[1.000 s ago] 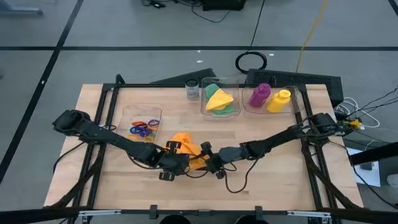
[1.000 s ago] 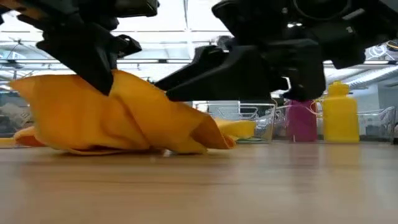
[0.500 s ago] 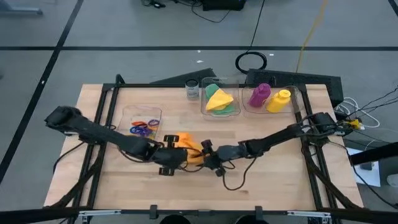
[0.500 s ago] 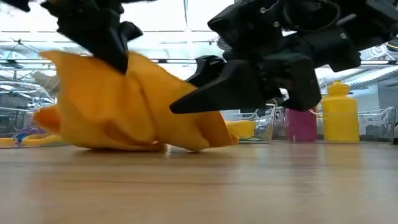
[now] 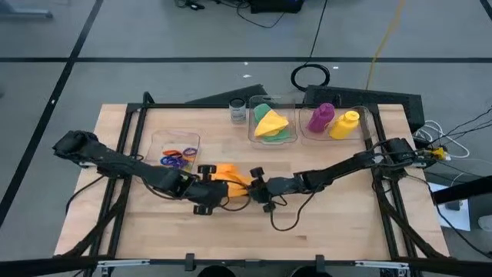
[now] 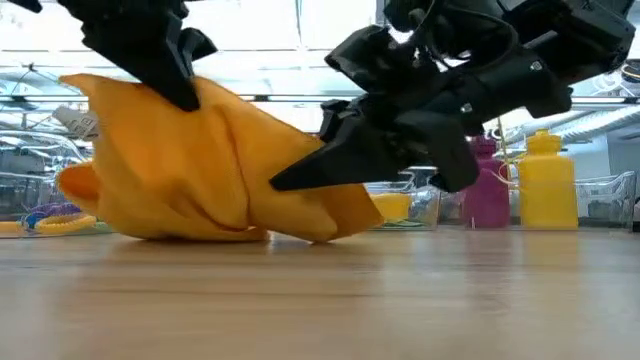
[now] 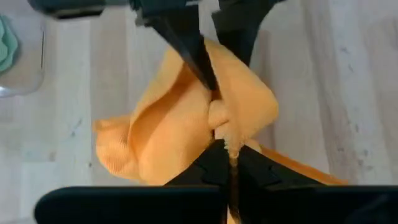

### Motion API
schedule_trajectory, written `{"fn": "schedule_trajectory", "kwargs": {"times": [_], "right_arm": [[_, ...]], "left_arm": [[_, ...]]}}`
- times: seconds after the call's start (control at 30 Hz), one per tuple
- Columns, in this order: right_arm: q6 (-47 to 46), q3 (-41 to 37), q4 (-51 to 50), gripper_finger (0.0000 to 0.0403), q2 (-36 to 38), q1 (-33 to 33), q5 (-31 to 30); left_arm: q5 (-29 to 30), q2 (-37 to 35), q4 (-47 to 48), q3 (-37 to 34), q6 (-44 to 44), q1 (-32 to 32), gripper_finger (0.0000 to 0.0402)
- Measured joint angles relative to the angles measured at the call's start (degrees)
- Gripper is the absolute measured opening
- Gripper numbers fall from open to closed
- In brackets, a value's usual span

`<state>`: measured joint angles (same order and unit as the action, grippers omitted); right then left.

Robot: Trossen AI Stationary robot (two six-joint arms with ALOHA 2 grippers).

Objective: Pick & Place Sports Items
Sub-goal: Fold the orange towel

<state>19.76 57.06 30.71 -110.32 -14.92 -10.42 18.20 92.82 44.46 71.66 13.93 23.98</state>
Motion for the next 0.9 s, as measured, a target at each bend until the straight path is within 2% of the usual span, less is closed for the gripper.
{"fn": "schedule_trajectory", "kwargs": {"times": [0.3,0.43,0.63,0.8,0.9], "right_arm": [[3.2,0.0,-1.4,0.0001,0.7,-0.7,-1.8],[4.1,0.0,-3.6,0.0006,4.1,-1.2,-2.7],[3.3,0.0,-12.1,0.0001,13.4,-2.7,-4.8],[2.0,0.0,-20.3,0.0000,20.9,-3.5,-5.0],[2.0,0.0,-24.7,0.0000,25.2,-3.9,-7.7]], "left_arm": [[0.3,0.0,2.5,0.0,2.2,0.1,0.0000],[0.3,0.0,2.5,0.0,1.3,0.1,0.0000],[0.3,0.0,2.3,0.4,-3.2,0.0,0.0000],[0.3,0.1,4.8,6.4,-7.9,-0.5,0.0000],[1.0,0.1,7.0,11.6,-11.7,-0.7,0.0000]]}}
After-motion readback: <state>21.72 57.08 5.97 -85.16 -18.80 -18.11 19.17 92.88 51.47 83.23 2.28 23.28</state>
